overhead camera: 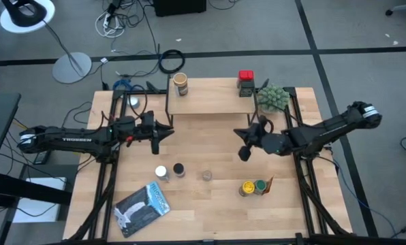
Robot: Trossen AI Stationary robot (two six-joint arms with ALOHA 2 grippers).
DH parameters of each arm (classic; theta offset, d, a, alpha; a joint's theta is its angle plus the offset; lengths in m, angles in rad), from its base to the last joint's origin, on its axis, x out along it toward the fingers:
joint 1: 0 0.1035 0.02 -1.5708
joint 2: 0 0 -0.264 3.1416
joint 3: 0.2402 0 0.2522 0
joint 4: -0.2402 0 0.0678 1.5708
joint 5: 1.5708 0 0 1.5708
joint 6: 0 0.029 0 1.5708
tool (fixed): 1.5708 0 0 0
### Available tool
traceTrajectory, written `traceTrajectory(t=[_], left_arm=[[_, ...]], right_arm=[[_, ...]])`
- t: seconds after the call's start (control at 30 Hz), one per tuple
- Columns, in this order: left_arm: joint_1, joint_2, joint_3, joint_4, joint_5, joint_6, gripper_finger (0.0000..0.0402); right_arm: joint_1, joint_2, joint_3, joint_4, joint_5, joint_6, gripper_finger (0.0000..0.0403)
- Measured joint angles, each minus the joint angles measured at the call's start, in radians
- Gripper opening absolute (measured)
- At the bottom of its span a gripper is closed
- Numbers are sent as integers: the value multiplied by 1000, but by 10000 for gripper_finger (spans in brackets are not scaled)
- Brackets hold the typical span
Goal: Shelf spices
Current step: Put the black seasoning bottle on the shelf
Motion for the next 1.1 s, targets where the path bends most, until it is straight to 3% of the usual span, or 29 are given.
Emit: traceTrajectory(t=[0.3,0.53,0.7,0.83,0.93,1.1], left_arm=[[0,6,0,77,-17,-6,190],[0,6,0,78,-11,-13,202],[0,6,8,82,73,-36,202],[-15,6,93,-96,118,-29,202],[-41,6,188,-317,90,-1,202],[-95,19,302,-526,46,13,202]], right_arm=[[57,-35,-11,-62,26,23,0],[89,-51,-11,-116,69,76,0],[112,-51,-11,-136,70,90,0],[130,-52,-11,-198,97,145,0],[143,-53,-11,-243,122,202,0],[164,-52,-11,-264,124,237,0]])
